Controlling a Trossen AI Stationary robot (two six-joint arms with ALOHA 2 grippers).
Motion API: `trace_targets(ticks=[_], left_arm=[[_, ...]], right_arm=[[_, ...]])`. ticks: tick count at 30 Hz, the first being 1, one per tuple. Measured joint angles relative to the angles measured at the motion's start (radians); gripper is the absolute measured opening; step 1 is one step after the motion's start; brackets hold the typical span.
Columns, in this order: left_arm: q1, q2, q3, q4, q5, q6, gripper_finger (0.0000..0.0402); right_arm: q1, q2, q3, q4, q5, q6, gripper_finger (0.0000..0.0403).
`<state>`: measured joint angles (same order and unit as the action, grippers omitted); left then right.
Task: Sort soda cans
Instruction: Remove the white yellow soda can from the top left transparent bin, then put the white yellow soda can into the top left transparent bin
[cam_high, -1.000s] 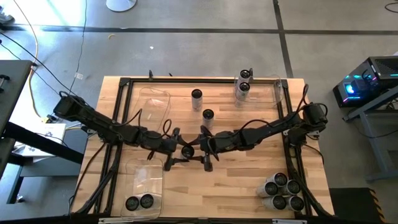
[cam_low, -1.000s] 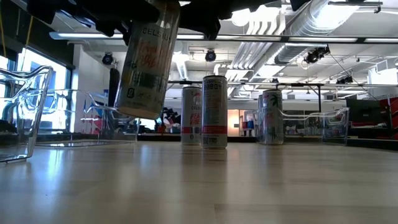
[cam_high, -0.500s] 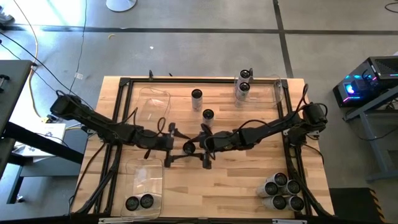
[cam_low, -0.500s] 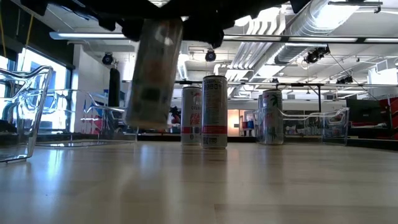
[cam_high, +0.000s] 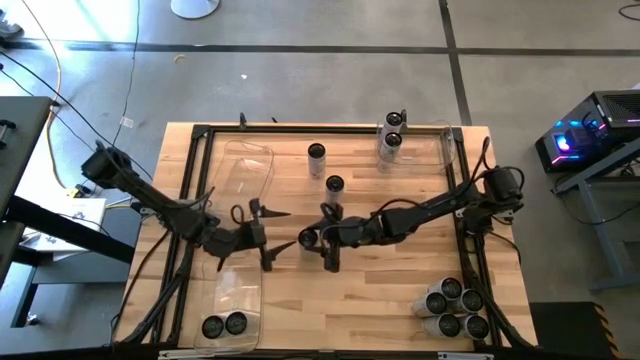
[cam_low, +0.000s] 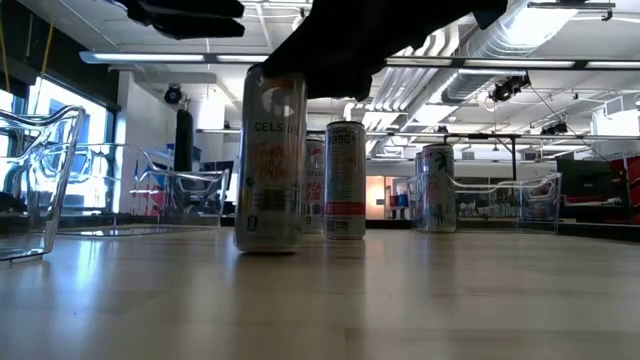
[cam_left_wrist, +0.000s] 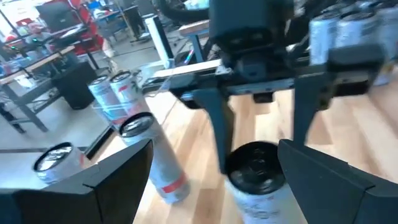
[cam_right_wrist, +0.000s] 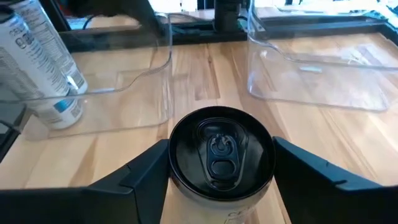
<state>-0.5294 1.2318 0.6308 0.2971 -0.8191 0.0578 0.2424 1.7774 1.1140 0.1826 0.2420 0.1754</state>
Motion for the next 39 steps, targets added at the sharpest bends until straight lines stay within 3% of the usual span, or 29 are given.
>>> trace_targets(ticks=[11, 22, 25, 33, 36, 39], left_arm=[[-0.024, 0.001, 0.0, -0.024, 0.002, -0.051, 0.0337], [-0.023, 0.015, 0.0, -0.037, 0.015, -0.046, 0.0337], [-0.023, 0.044, 0.0, -0.026, 0.016, -0.063, 0.0337], [0.014, 0.118, 0.0, 0.233, 0.082, -0.075, 0.0337], [0.04, 0.109, 0.057, 0.148, 0.167, -0.135, 0.0337], [0.064, 0.117, 0.178, -0.115, 0.224, -0.226, 0.0337]], right_arm=[[-0.015, 0.002, 0.0, 0.006, -0.103, -0.027, 0.0285], [-0.033, -0.036, -0.001, 0.084, -0.071, -0.045, 0.0288], [-0.019, -0.085, -0.001, 0.05, 0.006, -0.053, 0.0289], [0.142, -0.269, -0.001, -0.174, 0.32, -0.044, 0.0289], [0.229, -0.3, -0.001, -0.232, 0.438, -0.024, 0.0289], [0.306, -0.295, -0.001, -0.259, 0.561, -0.01, 0.0289]])
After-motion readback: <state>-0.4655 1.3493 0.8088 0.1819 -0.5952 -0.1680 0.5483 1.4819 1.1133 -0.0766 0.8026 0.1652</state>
